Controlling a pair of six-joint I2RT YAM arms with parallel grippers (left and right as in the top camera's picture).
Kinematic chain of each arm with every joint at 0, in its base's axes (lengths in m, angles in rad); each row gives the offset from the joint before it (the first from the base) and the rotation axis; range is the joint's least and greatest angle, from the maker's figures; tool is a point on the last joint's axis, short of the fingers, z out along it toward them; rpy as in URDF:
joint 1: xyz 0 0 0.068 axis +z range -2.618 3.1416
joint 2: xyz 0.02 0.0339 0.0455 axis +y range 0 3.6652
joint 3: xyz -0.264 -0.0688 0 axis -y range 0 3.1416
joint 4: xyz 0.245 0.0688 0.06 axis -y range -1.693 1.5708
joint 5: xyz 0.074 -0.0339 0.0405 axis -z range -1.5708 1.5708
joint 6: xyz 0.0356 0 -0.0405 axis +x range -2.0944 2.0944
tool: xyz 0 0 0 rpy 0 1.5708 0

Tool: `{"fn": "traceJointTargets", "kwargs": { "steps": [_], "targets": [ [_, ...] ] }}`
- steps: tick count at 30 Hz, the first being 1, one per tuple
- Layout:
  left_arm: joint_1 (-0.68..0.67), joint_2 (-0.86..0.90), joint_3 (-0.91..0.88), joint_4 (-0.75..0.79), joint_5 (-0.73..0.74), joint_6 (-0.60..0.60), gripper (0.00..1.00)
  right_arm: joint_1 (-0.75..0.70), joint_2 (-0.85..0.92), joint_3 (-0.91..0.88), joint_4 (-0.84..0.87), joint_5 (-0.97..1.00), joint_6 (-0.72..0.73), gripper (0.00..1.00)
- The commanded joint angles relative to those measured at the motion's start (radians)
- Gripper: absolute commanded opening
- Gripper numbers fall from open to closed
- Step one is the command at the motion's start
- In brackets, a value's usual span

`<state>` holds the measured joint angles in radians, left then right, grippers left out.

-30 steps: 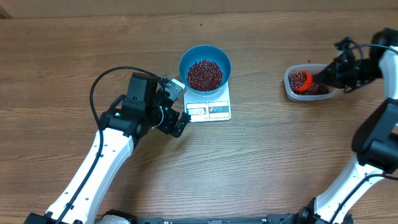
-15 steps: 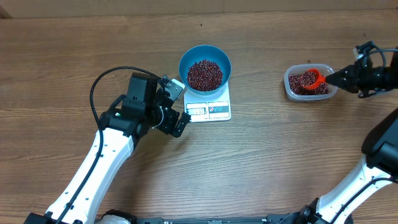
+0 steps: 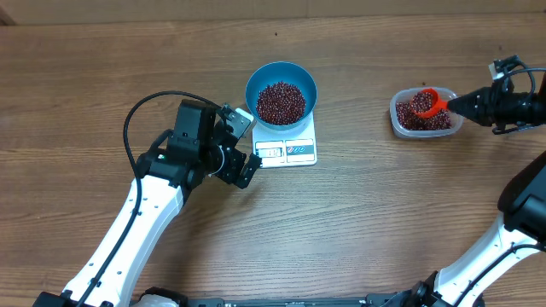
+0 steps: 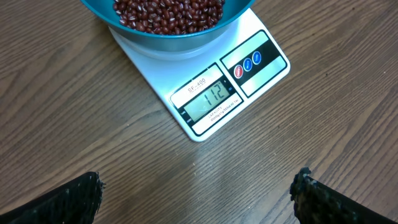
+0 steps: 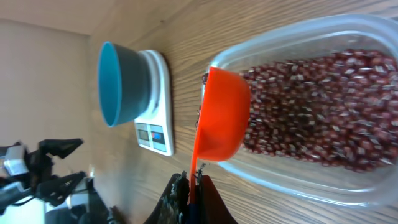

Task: Scoop item into bowl and weigh 150g on scale
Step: 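Dip the red scoop into the tub and scoop up beans, then lift the filled scoop and carry it toward the blue bowl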

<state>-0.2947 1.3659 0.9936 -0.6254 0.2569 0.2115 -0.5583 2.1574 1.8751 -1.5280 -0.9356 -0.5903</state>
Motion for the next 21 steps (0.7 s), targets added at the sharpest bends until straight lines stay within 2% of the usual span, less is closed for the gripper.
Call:
{"fn": "traceJointTargets", "kwargs": {
  "steps": [1, 12, 21],
  "targets": [
    [0.0, 0.007, -0.002, 0.001, 0.002, -0.01, 0.99, 0.0, 0.005, -0.004, -0.011, -0.086, -0.051, 0.04],
    [0.0, 0.007, -0.002, 0.001, 0.002, -0.01, 0.99, 0.016, 0.005, -0.004, -0.06, -0.175, -0.1, 0.04],
    [0.0, 0.007, -0.002, 0.001, 0.002, -0.01, 1.0, 0.113, 0.005, -0.002, -0.068, -0.22, -0.1, 0.04]
  ]
}}
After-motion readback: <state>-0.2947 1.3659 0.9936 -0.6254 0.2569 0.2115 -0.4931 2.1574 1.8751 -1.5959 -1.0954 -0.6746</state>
